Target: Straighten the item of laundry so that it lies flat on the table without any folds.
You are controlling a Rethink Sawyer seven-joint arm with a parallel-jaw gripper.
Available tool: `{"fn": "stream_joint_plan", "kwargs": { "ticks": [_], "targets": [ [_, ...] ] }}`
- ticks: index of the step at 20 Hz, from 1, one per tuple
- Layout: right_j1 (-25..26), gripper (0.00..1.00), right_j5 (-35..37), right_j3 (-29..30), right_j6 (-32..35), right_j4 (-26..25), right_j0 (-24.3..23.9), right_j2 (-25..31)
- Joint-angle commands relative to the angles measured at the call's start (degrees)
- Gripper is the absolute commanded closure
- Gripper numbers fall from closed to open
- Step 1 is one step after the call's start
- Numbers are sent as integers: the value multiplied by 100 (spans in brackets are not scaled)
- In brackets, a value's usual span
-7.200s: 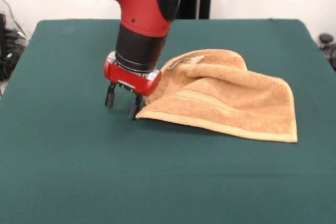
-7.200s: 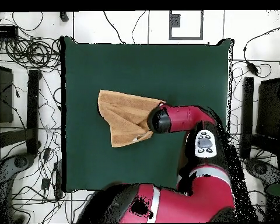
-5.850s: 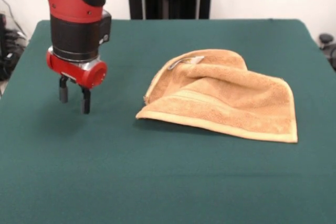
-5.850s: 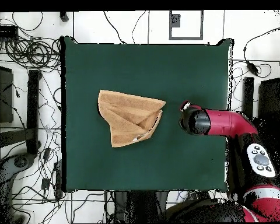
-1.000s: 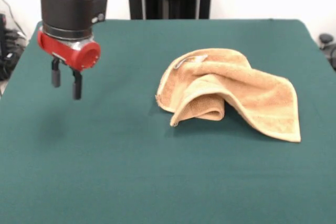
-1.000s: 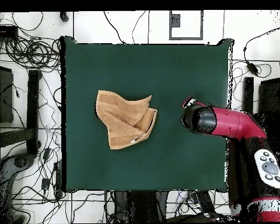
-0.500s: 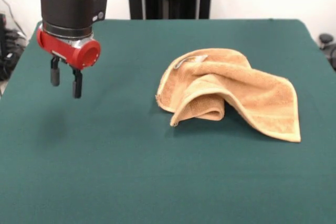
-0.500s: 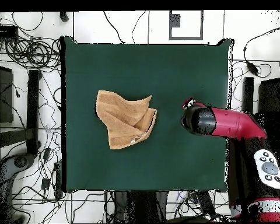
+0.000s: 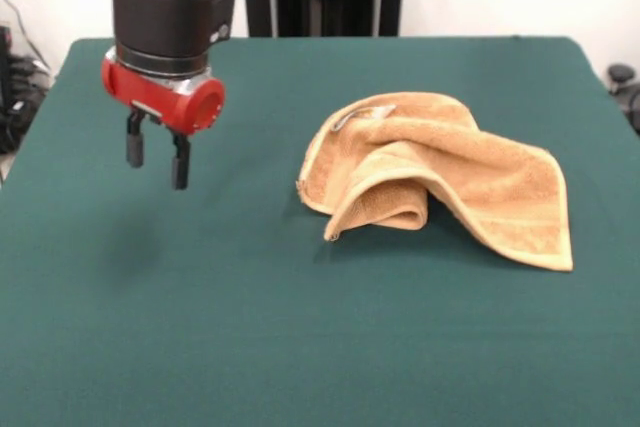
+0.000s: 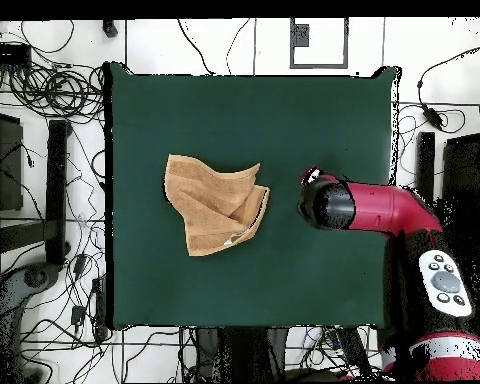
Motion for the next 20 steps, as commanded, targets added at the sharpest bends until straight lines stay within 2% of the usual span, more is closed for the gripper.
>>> {"fn": "stream_joint_plan", "kwargs": {
  "ticks": [1, 11, 20],
  "targets": [
    [-104, 0, 593, 802, -204, 223, 430, 575],
    [-178, 0, 475, 908, 219, 440, 803, 364],
    [139, 0, 438, 533, 809, 570, 1467, -99]
  ]
}}
